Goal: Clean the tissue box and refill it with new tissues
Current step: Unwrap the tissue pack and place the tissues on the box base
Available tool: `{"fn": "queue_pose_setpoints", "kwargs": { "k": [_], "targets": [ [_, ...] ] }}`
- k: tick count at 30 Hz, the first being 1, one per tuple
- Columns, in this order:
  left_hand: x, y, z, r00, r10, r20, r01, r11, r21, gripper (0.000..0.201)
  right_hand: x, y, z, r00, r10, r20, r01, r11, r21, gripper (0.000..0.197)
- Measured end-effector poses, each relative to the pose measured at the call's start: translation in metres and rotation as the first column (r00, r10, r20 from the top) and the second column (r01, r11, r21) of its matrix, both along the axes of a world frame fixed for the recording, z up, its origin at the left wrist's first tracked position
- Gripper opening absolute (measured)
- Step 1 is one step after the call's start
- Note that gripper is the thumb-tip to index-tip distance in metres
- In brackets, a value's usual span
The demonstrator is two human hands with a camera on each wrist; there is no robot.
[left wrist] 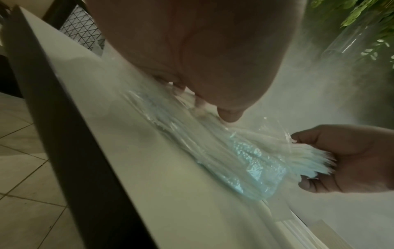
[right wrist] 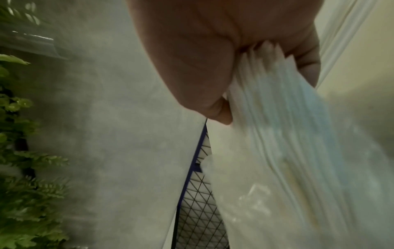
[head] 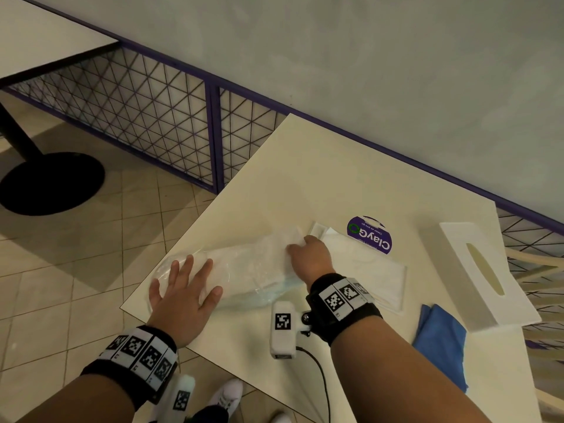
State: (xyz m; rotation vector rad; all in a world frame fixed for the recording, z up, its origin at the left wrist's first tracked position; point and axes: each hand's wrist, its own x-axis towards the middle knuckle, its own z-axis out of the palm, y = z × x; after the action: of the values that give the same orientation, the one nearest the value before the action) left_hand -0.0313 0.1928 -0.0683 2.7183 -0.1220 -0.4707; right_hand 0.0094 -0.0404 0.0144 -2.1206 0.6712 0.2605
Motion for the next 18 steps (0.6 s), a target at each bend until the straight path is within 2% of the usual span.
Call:
{"fn": "queue_pose_setpoints", "kwargs": {
  "k": [2,6,10,12,14,15,18],
  "targets": [
    [-0.002,0.001,0.0,1.0,-0.001,0.0,0.001,1.0,-0.01,0.081,-0.003,-0.008,-0.004,0.996,-0.071,-0.046,0.075,0.994,0.078,0.028],
    [-0.004,0.001,0.003,1.0,-0.001,-0.005,0.0,0.999,-0.033,0.081,-0.016,-0.015,-0.005,0.938,-0.134,-0.32,0.248,0.904,0.348,0.037],
    [-0.004,0.0,0.006,1.0,0.012,-0.019,-0.013,1.0,-0.012,0.068,-0.016,-0.022,-0.016,0.936,-0.2,-0.29,0.307,0.867,0.392,0.066],
    [-0.002,0.0,0.006,0.999,0.02,-0.026,-0.02,1.0,0.002,0.067,-0.015,-0.03,-0.015,0.931,-0.277,-0.238,0.355,0.841,0.408,0.056],
    [-0.002,0.0,0.006,0.999,0.017,-0.029,-0.017,1.0,0.007,0.077,-0.016,-0.039,-0.013,0.921,-0.316,-0.225,0.386,0.812,0.438,0.04],
    [-0.003,0.0,0.007,1.0,0.015,-0.024,-0.015,1.0,0.0,0.082,-0.018,-0.042,-0.014,0.917,-0.307,-0.254,0.391,0.816,0.426,0.041],
    [-0.007,-0.002,0.012,0.998,-0.016,0.053,0.018,0.999,-0.027,0.084,-0.023,-0.045,-0.022,0.912,-0.175,-0.37,0.319,0.87,0.376,0.062]
  ]
}}
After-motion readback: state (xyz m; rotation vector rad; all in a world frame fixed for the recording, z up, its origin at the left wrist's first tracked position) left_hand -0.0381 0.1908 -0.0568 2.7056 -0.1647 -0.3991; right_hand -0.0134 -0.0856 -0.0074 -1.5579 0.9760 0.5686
